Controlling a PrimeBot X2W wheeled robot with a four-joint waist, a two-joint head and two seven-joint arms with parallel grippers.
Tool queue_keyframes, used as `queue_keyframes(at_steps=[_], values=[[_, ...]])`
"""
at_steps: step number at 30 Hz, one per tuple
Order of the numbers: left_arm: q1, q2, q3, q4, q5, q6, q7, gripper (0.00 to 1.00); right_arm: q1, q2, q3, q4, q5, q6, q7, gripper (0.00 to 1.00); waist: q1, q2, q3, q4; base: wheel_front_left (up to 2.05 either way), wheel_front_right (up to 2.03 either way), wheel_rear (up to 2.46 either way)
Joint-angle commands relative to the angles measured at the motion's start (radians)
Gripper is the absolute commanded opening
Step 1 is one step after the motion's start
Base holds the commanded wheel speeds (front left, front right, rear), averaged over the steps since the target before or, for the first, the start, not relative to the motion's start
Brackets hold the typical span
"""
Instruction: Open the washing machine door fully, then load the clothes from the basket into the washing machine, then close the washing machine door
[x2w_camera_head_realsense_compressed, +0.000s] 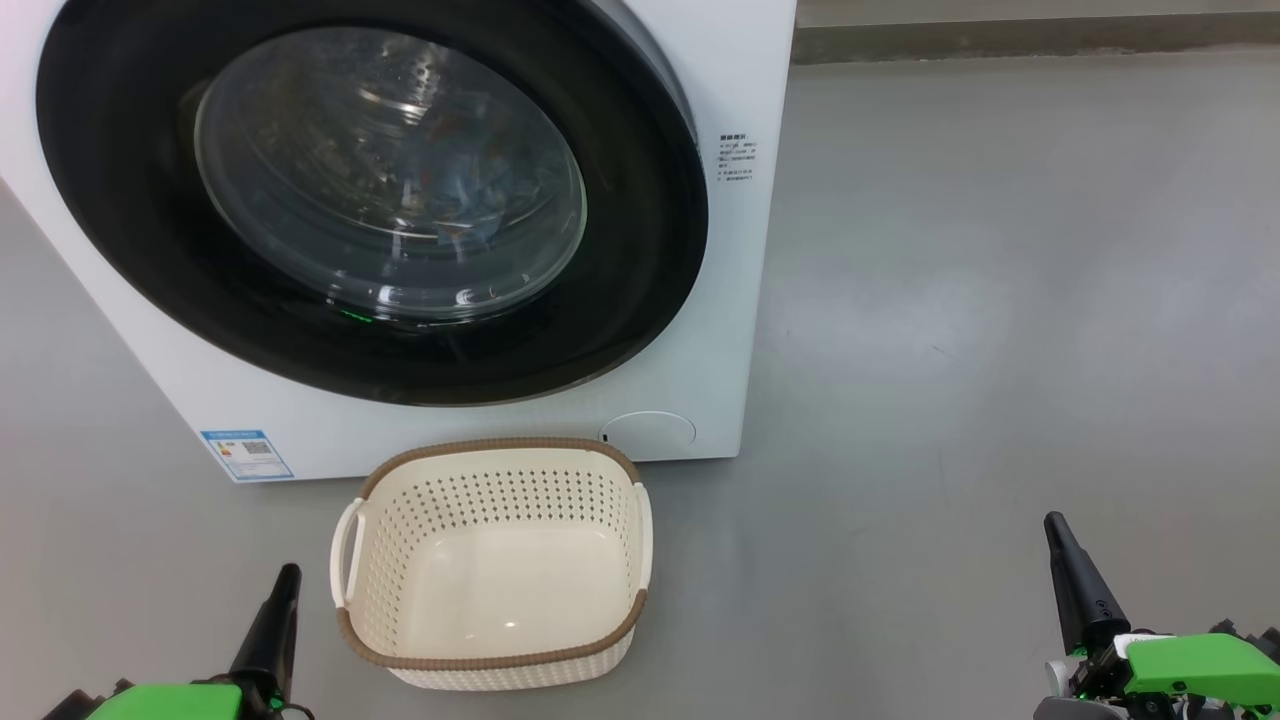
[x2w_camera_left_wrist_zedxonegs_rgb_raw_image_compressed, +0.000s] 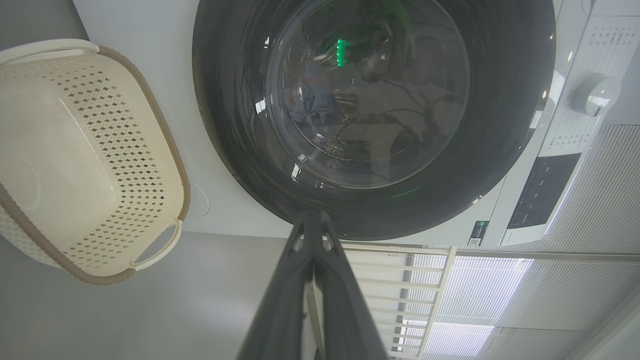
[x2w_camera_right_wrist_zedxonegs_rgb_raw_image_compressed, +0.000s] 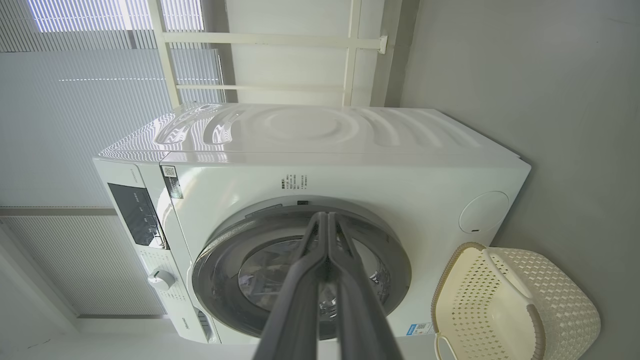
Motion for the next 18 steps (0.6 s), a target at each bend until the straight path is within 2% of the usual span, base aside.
queue_keyframes(at_steps=[1,18], values=[[-0.042,0.012,0.036,-0.029,-0.008,-0.003,0.007,0.0,-0.039,-0.004,0.023,-0.03,0.007,0.002,0.008,0.0,0.0,0.0,0.0,0.0,0.0,0.0,0.0],[-0.042,0.012,0.036,-0.029,-0.008,-0.003,0.007,0.0,-0.039,-0.004,0.023,-0.03,0.007,0.002,0.008,0.0,0.0,0.0,0.0,0.0,0.0,0.0,0.0]])
